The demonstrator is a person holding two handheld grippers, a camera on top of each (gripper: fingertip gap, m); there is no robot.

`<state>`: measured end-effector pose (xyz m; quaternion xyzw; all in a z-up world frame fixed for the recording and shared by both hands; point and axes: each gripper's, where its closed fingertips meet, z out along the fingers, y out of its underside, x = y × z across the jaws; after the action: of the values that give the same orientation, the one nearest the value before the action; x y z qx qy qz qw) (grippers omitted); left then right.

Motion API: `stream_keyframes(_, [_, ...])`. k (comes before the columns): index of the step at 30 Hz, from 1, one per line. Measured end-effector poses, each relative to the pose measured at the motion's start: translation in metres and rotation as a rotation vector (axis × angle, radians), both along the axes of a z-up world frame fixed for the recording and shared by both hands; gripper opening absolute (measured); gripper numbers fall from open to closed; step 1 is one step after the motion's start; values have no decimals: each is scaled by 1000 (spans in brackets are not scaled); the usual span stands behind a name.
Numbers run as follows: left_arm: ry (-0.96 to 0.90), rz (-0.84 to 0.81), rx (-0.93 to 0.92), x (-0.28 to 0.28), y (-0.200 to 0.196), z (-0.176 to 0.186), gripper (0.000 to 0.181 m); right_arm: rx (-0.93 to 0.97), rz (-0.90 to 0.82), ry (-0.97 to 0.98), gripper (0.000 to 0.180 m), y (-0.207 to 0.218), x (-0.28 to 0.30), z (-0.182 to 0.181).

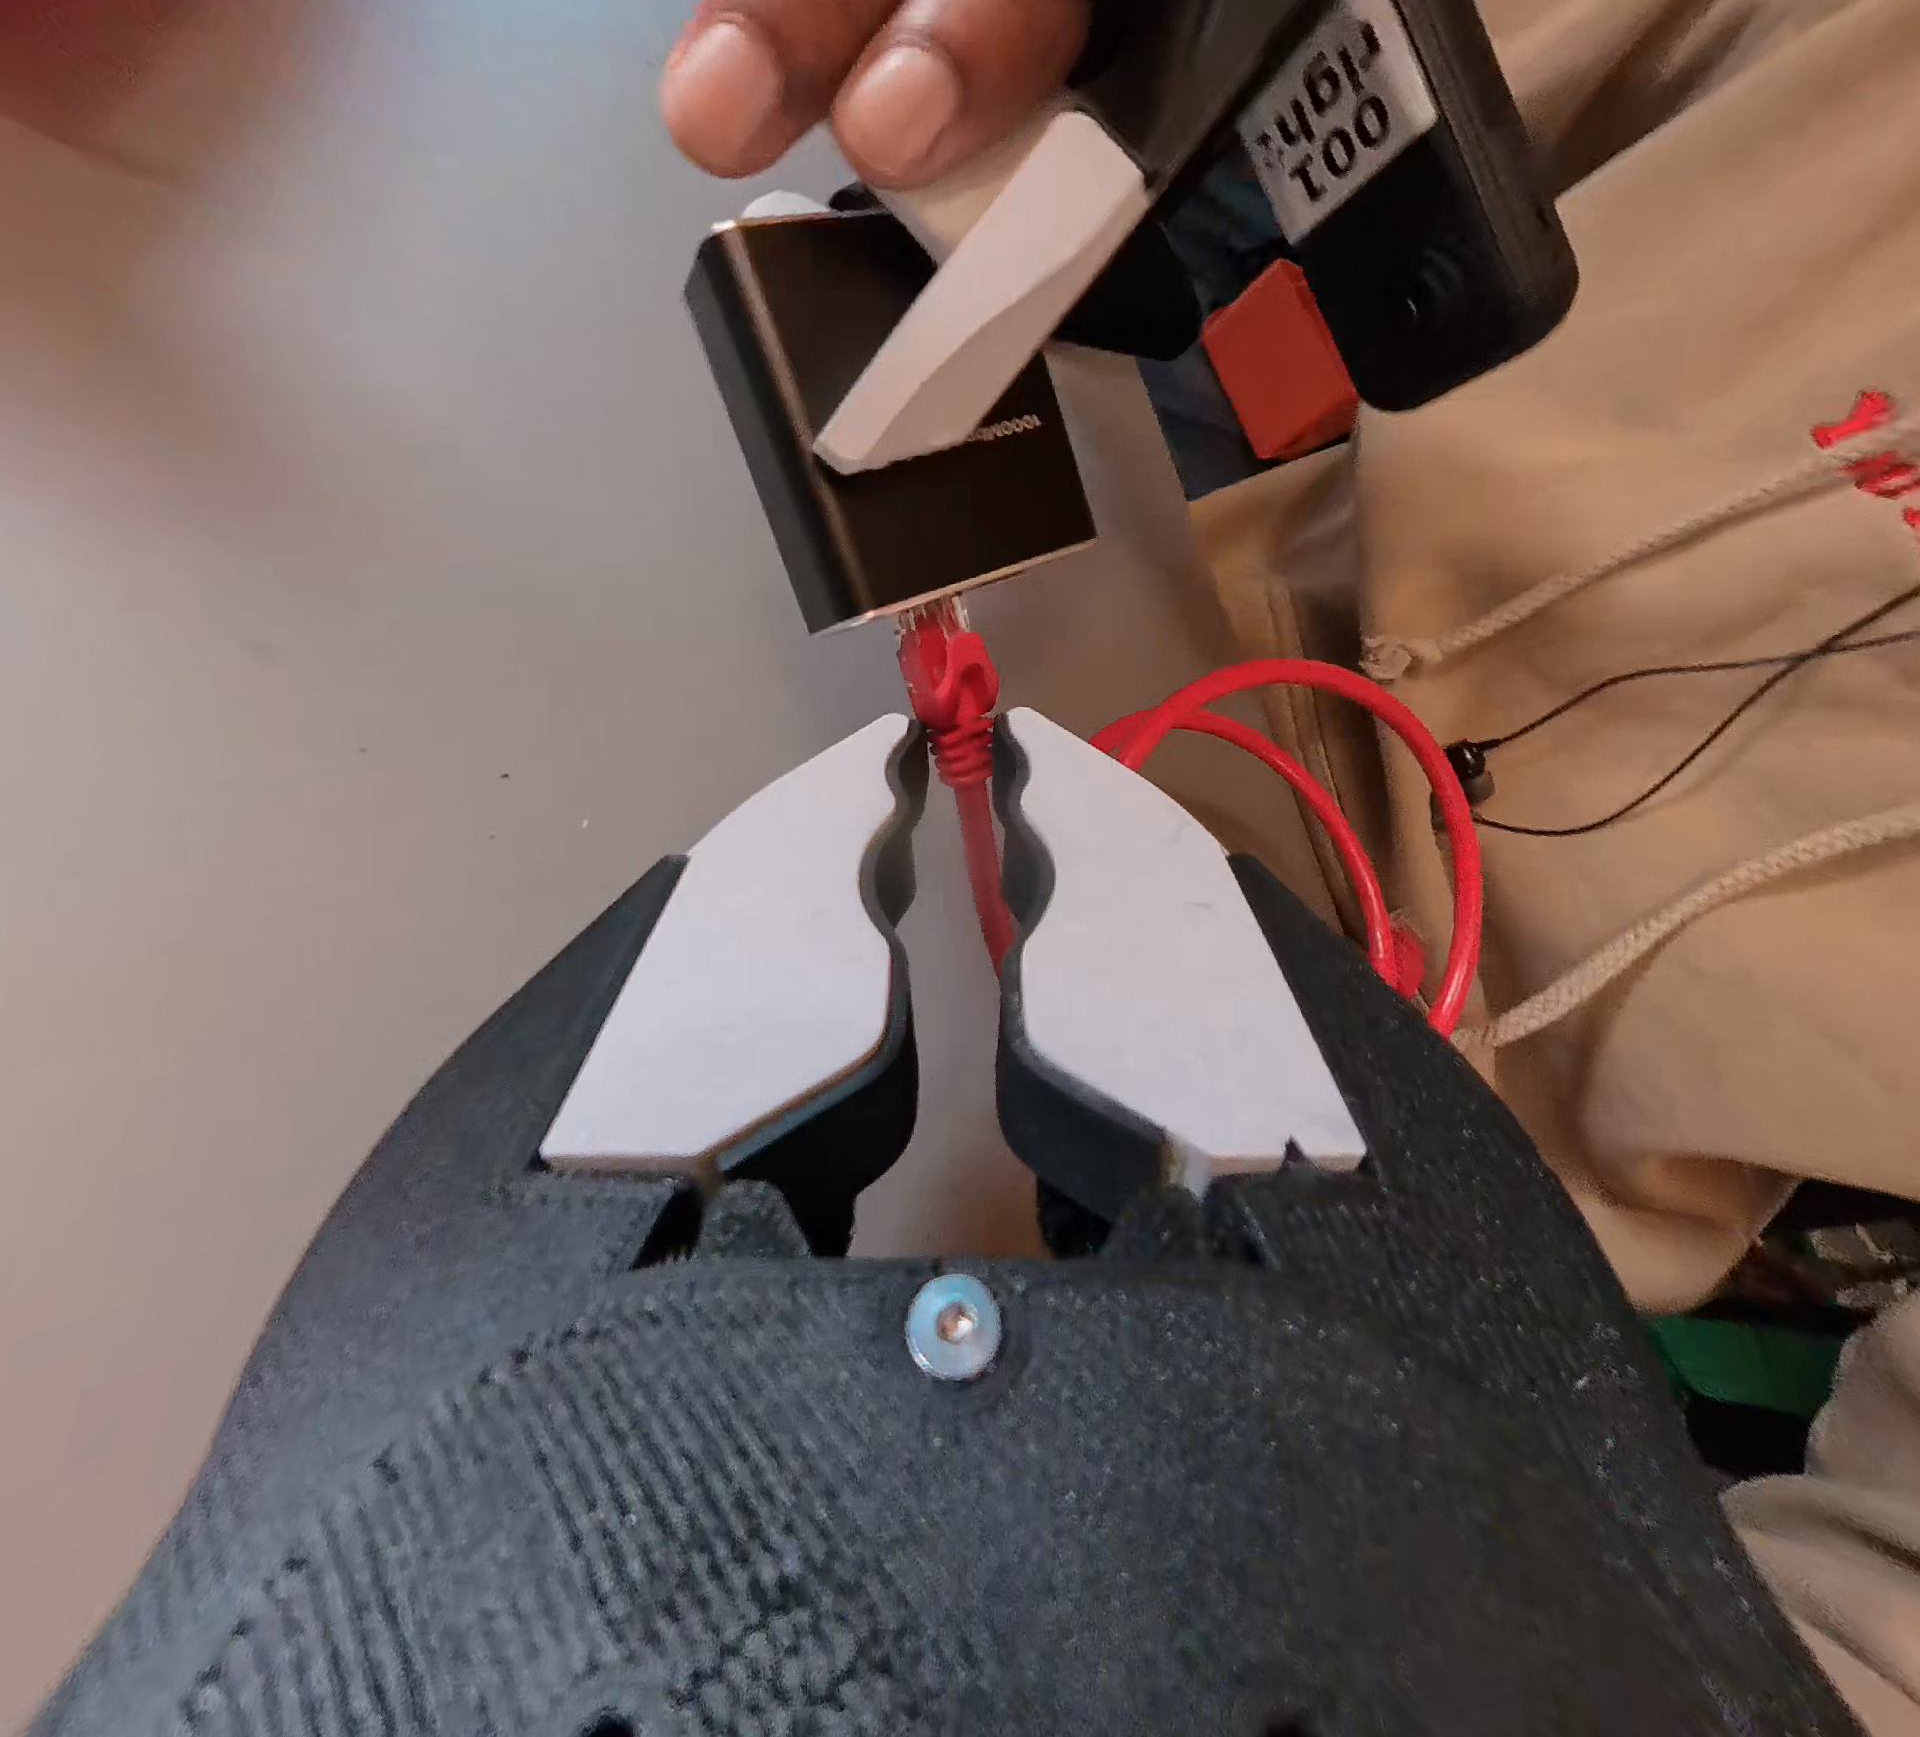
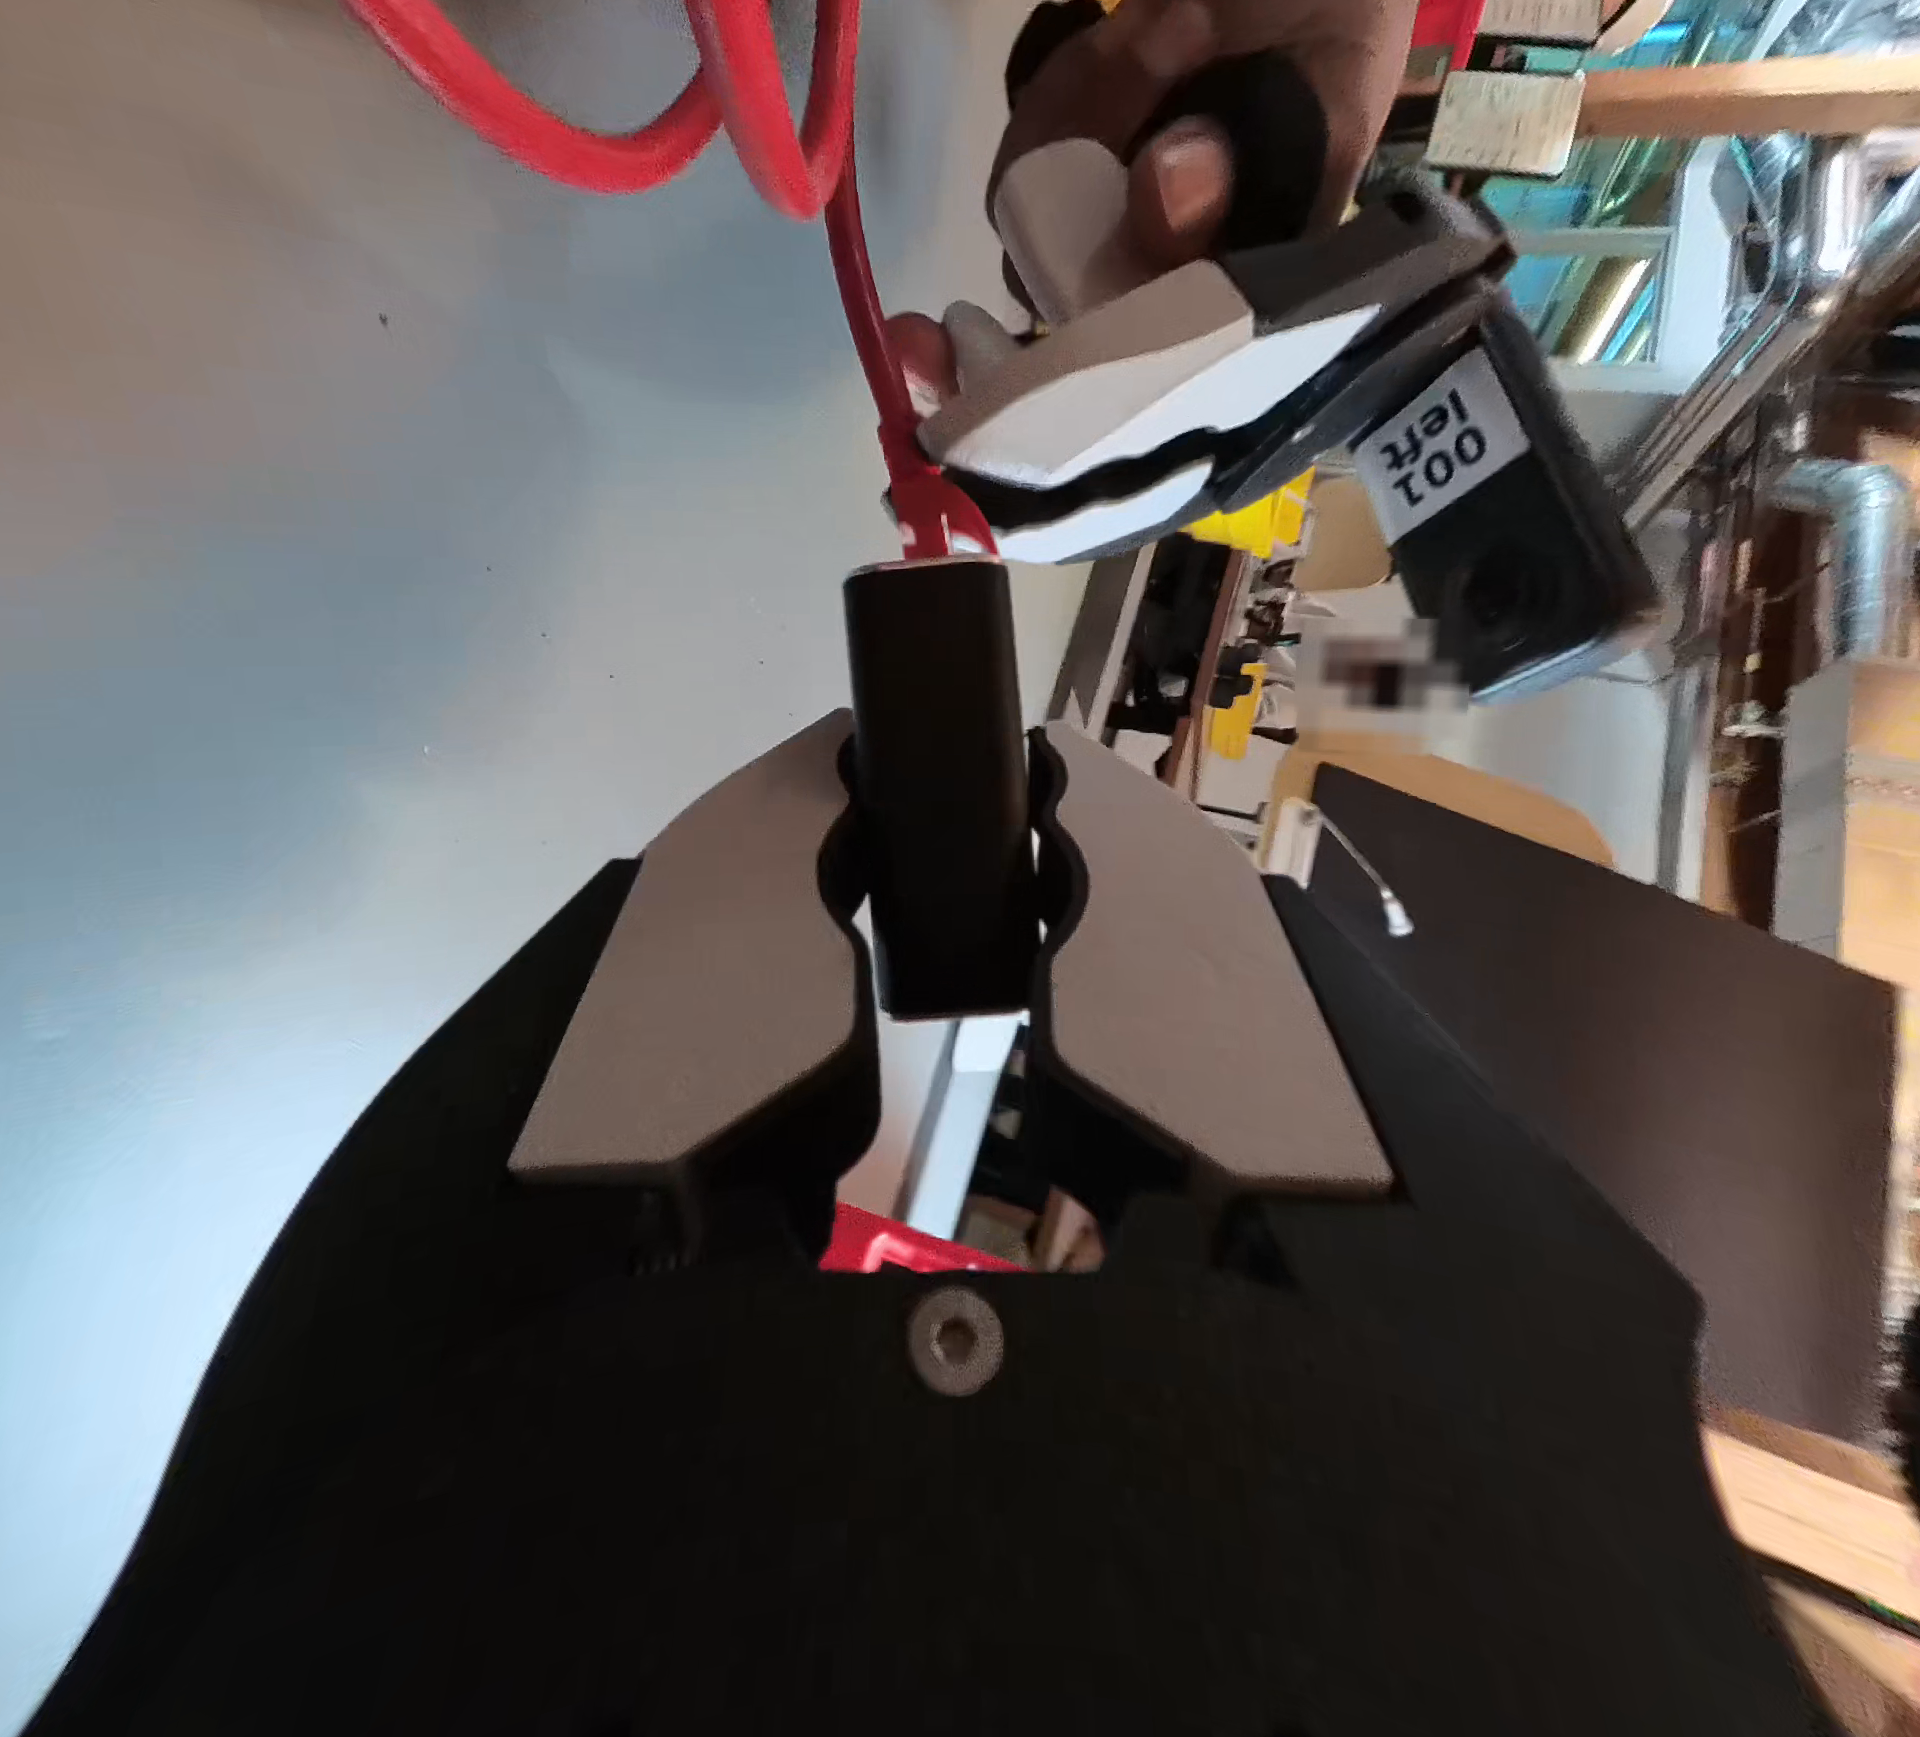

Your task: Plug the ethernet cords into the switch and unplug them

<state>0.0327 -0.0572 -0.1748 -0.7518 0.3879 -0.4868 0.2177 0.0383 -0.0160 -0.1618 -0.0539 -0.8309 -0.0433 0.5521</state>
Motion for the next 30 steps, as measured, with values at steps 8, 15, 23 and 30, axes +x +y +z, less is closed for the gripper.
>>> stream_keyframes(8, [3, 40, 59, 5, 3, 12, 11, 10, 139, -18, 26, -10, 3, 12])
stream_keyframes(15, [-63, 104, 120, 5, 11, 31, 11, -7, 137, 14, 28, -3, 3, 32])
stream_keyframes(23, [-219, 369, 374, -20, 39, 99, 12, -13, -16, 301, 43, 33, -20, 111])
stream_keyframes(30, [-270, 566, 579, -37, 51, 131, 11, -546, -197, 410, 61, 60, -32, 140])
